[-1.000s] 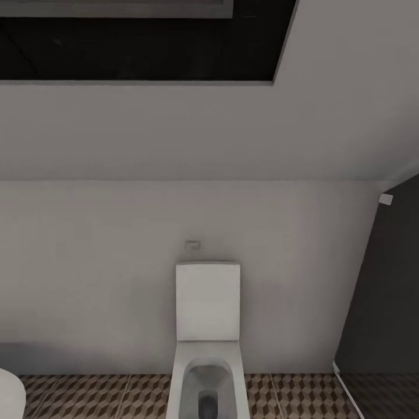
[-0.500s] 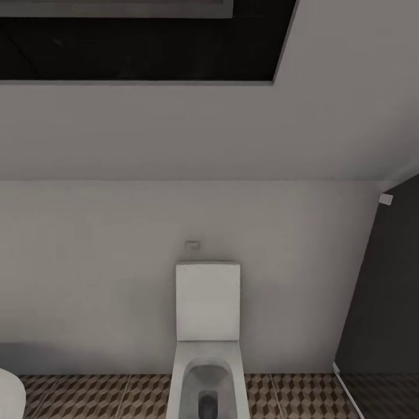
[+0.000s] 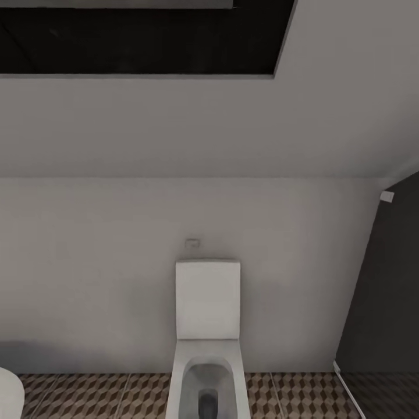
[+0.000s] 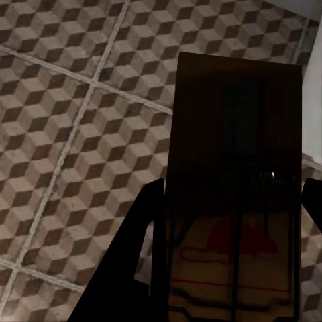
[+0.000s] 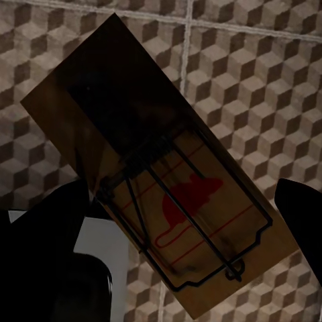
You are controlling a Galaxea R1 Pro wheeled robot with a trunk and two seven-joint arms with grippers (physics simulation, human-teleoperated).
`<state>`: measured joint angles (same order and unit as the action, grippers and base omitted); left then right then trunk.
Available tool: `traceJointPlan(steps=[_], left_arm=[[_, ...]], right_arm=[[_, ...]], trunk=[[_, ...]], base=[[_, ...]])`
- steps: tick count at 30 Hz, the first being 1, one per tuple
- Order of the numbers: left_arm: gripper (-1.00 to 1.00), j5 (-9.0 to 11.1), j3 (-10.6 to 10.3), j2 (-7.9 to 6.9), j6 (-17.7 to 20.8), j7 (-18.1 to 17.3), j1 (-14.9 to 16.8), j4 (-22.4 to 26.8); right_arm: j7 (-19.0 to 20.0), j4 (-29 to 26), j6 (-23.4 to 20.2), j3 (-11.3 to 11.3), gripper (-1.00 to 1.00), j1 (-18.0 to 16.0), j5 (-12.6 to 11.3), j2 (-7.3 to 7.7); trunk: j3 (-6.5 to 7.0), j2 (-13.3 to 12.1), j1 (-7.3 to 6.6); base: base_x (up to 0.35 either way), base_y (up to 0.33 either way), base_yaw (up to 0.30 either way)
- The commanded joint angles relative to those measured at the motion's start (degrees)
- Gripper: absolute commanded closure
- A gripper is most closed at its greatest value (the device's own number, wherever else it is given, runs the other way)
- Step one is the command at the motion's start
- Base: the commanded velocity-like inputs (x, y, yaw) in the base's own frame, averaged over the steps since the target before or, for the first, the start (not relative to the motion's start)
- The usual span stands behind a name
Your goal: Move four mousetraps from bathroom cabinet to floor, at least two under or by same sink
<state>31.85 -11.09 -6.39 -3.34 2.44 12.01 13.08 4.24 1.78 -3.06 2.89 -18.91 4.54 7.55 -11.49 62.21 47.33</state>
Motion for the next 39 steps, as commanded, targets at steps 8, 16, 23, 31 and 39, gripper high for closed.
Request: traceJointPlan(steps=[8,16,23,31,39], left_arm=[[1.0,0.33,-0.52,-0.03,-0.17,0.38,0.04,0.02],[1.0,0.37,-0.53,-0.03,-0.17,0.37,0.04,0.02],[1.0,0.19,-0.68,-0.11,-0.02,0.33,0.04,0.04],[1.0,0.2,-0.77,-0.12,0.08,0.29,0.04,0.01],[1.0,0.47,-0.7,-0.12,0.01,0.29,0.04,0.02]], right_arm=[[0.15,0.06,-0.17,0.26,1.0,-0.07,0.39,0.07],[0.2,0.06,-0.19,0.28,1.0,-0.07,0.35,0.05],[0.17,0.06,-0.19,0.28,1.0,-0.07,0.34,0.02],[0.16,0.06,-0.19,0.28,1.0,-0.07,0.38,0.04],[0.21,0.06,-0.19,0.28,1.0,-0.07,0.38,0.02]], trunk=[[-0.44,0.87,0.45],[-1.88,4.08,2.21],[-2.6,5.68,3.09],[-2.6,5.68,3.09],[-3.31,7.29,3.96]], base=[[0.0,0.0,0.0],[0.0,0.0,0.0],[0.0,0.0,0.0],[0.0,0.0,0.0],[0.0,0.0,0.0]])
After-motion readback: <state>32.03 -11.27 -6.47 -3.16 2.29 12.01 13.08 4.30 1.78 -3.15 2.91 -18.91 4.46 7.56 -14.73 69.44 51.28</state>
